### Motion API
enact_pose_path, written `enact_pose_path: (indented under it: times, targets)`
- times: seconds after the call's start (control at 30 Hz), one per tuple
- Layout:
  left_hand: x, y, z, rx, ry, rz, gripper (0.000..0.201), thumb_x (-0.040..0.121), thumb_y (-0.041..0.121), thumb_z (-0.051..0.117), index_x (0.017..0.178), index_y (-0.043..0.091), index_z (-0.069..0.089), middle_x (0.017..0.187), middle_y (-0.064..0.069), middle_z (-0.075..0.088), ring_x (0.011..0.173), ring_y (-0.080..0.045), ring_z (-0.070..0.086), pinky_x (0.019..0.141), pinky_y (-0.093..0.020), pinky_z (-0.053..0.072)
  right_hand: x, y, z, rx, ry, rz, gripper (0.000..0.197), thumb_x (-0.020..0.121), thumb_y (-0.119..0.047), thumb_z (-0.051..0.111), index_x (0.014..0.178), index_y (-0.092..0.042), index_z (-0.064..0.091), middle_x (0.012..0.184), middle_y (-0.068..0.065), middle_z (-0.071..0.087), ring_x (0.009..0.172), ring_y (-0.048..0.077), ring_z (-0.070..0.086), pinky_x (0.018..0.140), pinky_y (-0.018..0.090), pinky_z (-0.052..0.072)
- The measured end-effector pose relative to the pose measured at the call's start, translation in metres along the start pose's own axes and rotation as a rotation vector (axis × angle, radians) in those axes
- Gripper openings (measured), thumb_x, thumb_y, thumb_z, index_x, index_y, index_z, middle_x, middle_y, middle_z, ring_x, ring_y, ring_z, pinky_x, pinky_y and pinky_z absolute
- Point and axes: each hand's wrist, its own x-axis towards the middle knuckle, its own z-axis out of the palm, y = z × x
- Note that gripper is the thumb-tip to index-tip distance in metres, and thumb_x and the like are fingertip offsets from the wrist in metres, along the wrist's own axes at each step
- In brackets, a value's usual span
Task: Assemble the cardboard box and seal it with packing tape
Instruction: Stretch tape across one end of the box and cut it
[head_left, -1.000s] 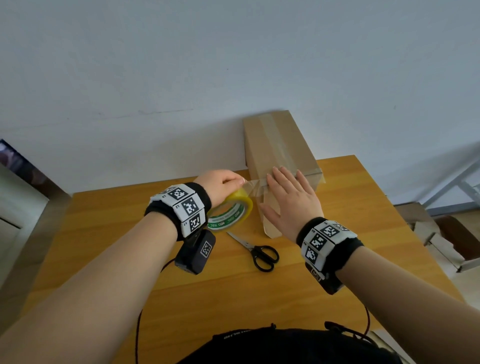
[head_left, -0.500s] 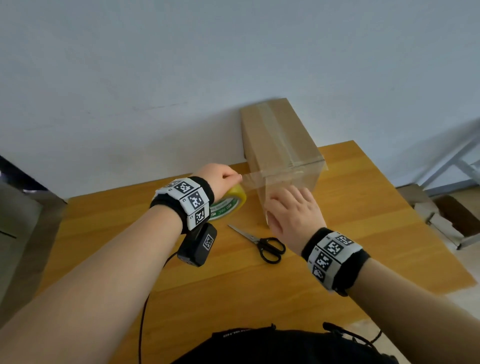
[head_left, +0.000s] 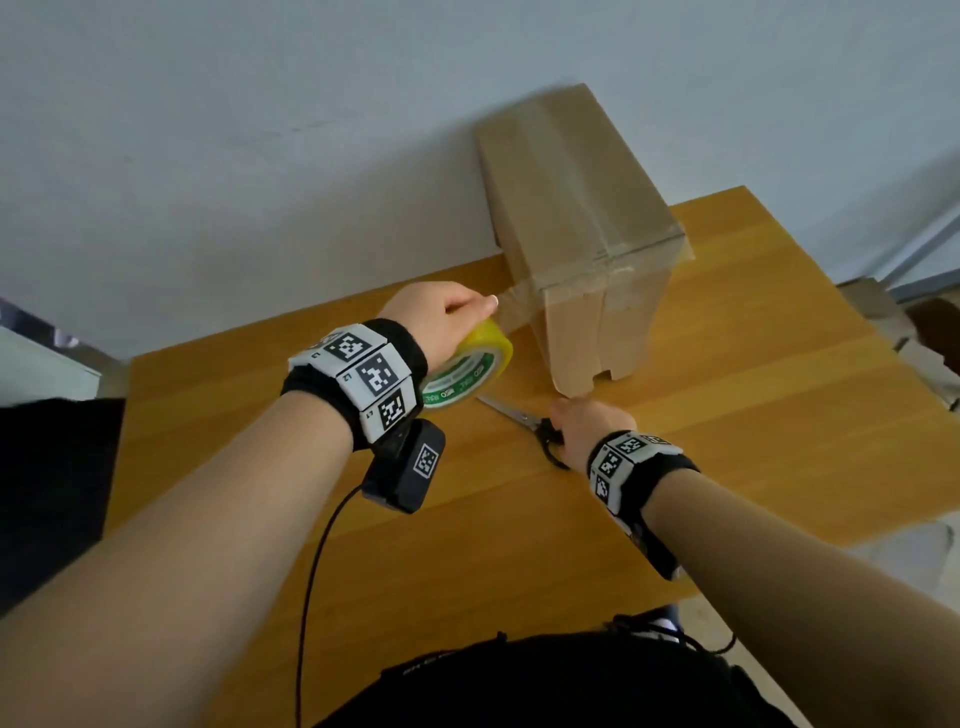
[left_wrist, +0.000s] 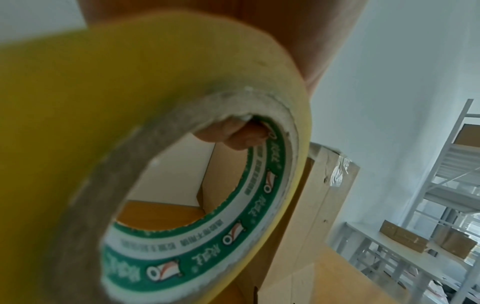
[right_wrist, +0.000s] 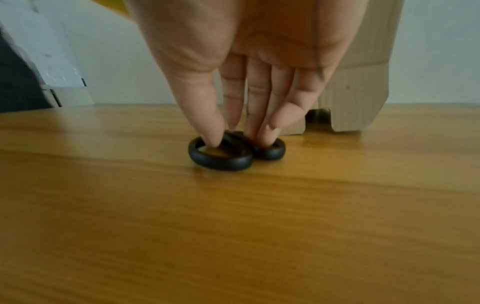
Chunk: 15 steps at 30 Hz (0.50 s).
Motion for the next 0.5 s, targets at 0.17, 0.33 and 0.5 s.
enact_pose_path:
  times: [0.17,0.33,0.5]
  targets:
    - [0.000,-0.006,0.000,-0.001,-0.015,-0.001,0.038,0.093,0.044,0.042,0.116,0.022,0.062,0.117,0.005,0.062,0.105,-0.013,0.054,0.084,-0.024,0.038,0.003,-0.003,0.007,0.082,0.033,0.037,0.024,0.086,-0.011,0.055,0.108,-0.013,0.044,0.101,0.007,0.058,0.085,0.026,0.056,0.063,0.035,0.048]
    - [0.003,-0.009,-0.003,-0.003,-0.037,-0.005,0.038,0.093,0.044,0.042,0.117,0.022,0.062,0.117,0.004,0.062,0.106,-0.016,0.055,0.085,-0.026,0.040,-0.002,0.001,0.003,0.339,0.034,0.051,0.026,0.083,-0.018,0.059,0.104,-0.014,0.044,0.091,0.006,0.060,0.077,0.024,0.058,0.063,0.032,0.051]
    - [0.004,-0.010,-0.006,-0.020,-0.045,-0.018,0.038,0.093,0.044,0.043,0.118,0.022,0.061,0.116,0.003,0.062,0.105,-0.018,0.056,0.087,-0.029,0.043,-0.013,0.009,-0.002,0.682,0.035,0.108,0.027,0.080,-0.012,0.063,0.102,-0.020,0.048,0.095,0.005,0.067,0.080,0.021,0.061,0.062,0.028,0.049]
